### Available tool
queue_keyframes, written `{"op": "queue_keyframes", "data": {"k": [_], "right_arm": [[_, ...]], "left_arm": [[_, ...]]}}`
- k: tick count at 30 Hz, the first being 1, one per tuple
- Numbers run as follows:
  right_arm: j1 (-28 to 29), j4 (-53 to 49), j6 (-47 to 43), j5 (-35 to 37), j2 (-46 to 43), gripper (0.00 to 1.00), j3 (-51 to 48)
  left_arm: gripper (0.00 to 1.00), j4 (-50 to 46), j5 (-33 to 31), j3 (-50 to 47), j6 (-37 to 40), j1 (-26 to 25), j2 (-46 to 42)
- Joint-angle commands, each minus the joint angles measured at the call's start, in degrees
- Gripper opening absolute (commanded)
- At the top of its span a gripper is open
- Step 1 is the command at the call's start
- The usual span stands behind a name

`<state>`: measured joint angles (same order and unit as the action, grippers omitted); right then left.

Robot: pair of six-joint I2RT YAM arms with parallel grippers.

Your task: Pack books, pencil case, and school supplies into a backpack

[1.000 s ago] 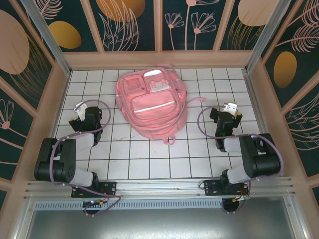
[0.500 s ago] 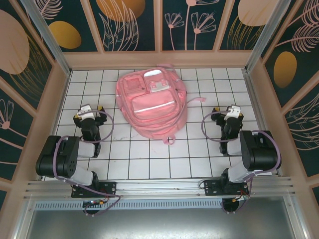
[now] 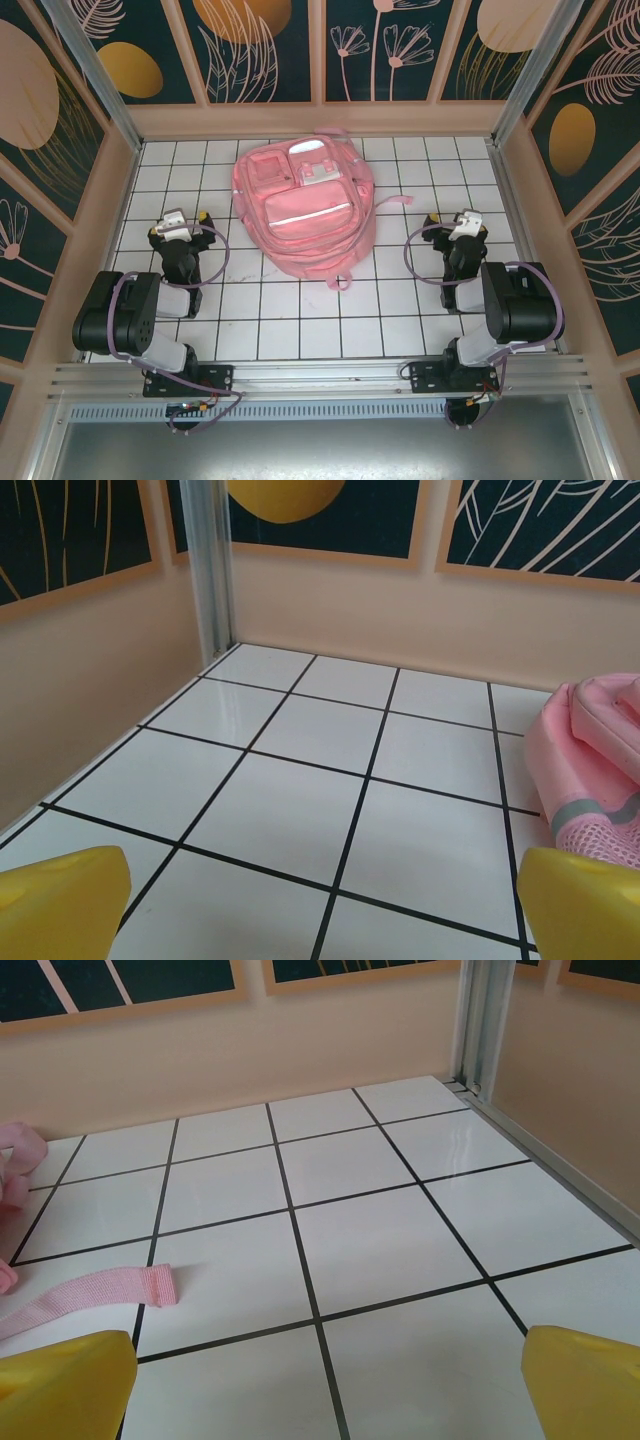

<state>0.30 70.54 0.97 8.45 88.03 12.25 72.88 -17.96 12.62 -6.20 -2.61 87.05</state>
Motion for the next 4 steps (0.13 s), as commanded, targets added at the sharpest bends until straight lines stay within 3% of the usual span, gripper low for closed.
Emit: {"op": "queue_keyframes", "data": {"k": [1, 4], "right_arm": [[-0.6, 2.7, 1.0, -1.1, 0.2, 0.99, 0.1], [-0.6, 2.8, 1.1, -1.1, 0.2, 0.99, 0.1]], "left_arm": [[0.99, 2.0, 0.9, 0.0, 0.5, 0.3, 0.1], [0.99, 2.4, 0.9, -0.3, 0.6, 0.3, 0.1]]}}
